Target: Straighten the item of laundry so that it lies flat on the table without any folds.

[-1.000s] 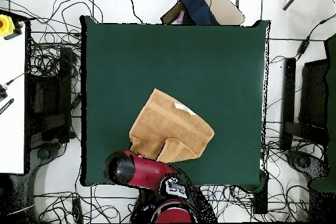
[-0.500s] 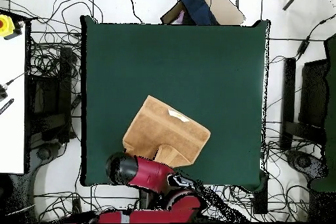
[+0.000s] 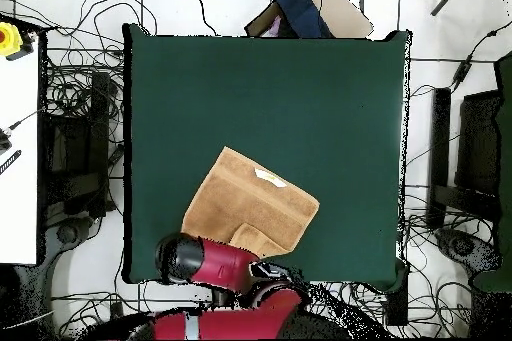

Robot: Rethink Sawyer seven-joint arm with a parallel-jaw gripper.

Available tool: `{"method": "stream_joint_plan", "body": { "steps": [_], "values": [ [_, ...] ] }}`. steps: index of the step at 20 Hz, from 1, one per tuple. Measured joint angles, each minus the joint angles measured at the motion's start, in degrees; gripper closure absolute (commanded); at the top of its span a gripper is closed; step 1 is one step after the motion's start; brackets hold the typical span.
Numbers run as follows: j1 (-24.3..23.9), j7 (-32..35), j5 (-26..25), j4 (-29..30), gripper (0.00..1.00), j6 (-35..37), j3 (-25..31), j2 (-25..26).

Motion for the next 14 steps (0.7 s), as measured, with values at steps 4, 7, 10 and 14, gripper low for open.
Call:
{"method": "stream_joint_plan", "body": {
  "steps": [4, 7, 10, 14],
  "values": [
    [3.27, 0.00, -0.04, -0.37, 0.00, 10.42, -2.16, -4.94],
    [4.84, 0.00, -0.06, -0.49, 0.00, 14.48, -3.69, -7.45],
    [6.03, 0.00, -0.07, -0.51, 0.00, 13.14, -5.39, -9.21],
    [8.58, 0.13, -0.06, -1.06, 0.00, 2.30, -8.89, -9.74]
  ]
}}
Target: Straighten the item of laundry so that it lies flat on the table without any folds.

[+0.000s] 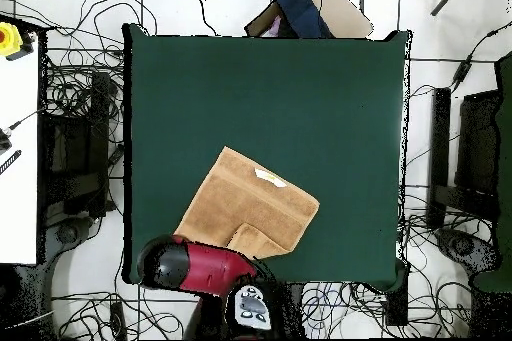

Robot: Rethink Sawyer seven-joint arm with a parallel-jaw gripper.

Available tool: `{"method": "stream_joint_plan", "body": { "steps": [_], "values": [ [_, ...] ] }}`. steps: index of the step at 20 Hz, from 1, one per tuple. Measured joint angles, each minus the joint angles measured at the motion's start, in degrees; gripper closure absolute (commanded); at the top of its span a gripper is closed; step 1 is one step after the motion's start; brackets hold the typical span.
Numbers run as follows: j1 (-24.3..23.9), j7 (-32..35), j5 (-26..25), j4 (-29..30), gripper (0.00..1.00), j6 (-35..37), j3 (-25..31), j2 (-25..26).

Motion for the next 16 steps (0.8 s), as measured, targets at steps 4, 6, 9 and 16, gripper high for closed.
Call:
{"method": "stream_joint_plan", "body": {
  "steps": [4, 6, 9, 16],
  "values": [
    [2.54, 0.00, -0.02, -1.18, 0.00, -16.82, -3.42, 1.67],
    [2.28, 0.00, 0.00, -1.91, 0.00, -23.25, -3.88, 3.17],
    [1.86, 0.00, 0.01, -3.34, 0.00, -28.57, -4.11, 5.68],
    [4.17, 0.00, 1.60, -6.11, 0.00, -27.08, -7.76, 9.63]
  ]
}}
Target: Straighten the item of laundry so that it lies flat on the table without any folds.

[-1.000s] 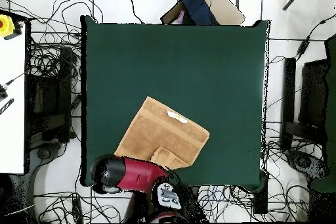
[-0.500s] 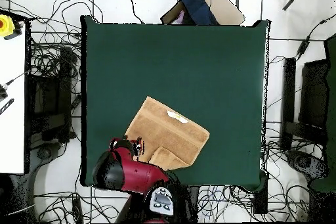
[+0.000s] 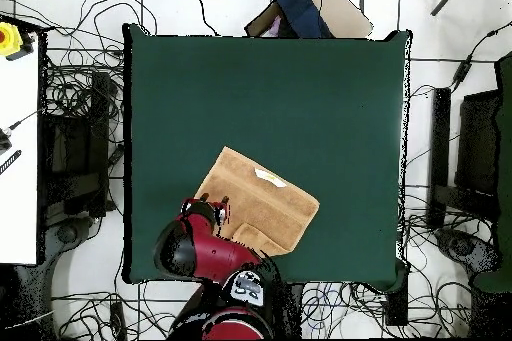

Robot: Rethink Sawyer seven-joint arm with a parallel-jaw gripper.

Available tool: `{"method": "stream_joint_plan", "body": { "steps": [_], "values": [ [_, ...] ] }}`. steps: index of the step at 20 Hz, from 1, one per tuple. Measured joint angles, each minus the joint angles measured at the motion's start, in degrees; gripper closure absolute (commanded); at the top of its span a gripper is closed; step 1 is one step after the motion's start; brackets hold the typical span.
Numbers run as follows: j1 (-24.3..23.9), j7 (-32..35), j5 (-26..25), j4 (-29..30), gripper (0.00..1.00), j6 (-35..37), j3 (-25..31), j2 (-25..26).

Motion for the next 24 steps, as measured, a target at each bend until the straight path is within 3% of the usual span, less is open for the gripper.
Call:
{"method": "stream_joint_plan", "body": {
  "steps": [11, 18, 24],
  "values": [
    [-1.50, 0.01, -0.72, -5.94, 0.00, -3.44, -3.13, 10.41],
    [-4.56, 0.01, -9.24, -6.09, 0.00, -7.48, -2.15, 10.70],
    [-5.58, 0.01, -12.11, -6.45, 0.00, -7.96, -1.85, 10.75]
  ]
}}
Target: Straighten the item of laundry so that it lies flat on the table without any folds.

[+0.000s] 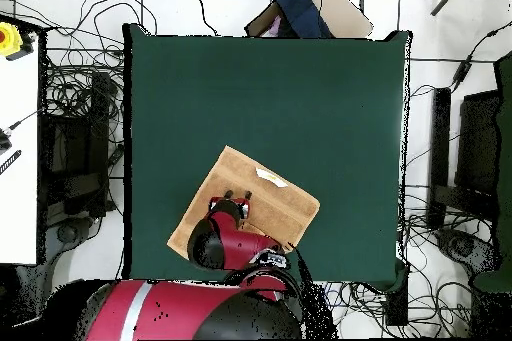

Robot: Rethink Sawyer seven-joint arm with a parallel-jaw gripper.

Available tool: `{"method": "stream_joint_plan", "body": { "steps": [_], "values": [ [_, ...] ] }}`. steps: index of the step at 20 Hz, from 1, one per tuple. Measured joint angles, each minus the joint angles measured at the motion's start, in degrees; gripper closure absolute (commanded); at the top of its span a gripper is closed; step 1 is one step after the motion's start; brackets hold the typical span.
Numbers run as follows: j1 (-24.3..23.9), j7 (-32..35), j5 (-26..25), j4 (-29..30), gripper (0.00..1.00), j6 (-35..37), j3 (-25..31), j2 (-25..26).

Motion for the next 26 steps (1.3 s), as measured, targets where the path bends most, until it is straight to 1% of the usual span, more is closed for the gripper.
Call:
{"method": "stream_joint_plan", "body": {
  "steps": [6, 9, 11, 15, 20, 22, 26],
  "values": [
    [1.16, 0.00, 0.61, -0.24, 0.00, -0.64, -0.83, 0.37],
    [3.16, -0.01, 2.70, -0.26, 0.00, -1.50, -1.99, 0.83],
    [5.52, -0.01, 5.18, -0.33, 0.00, -2.54, -3.37, 1.44],
    [7.59, -0.01, 6.45, -0.55, 0.00, -4.13, -4.70, 2.30],
    [7.89, -0.01, 6.10, -1.00, 0.00, -4.51, -5.04, 2.62],
    [7.34, -0.01, 4.71, -1.38, 0.00, -4.50, -4.99, 2.63],
    [5.50, -0.01, -0.23, -2.38, 0.00, -4.52, -4.62, 2.62]
  ]
}}
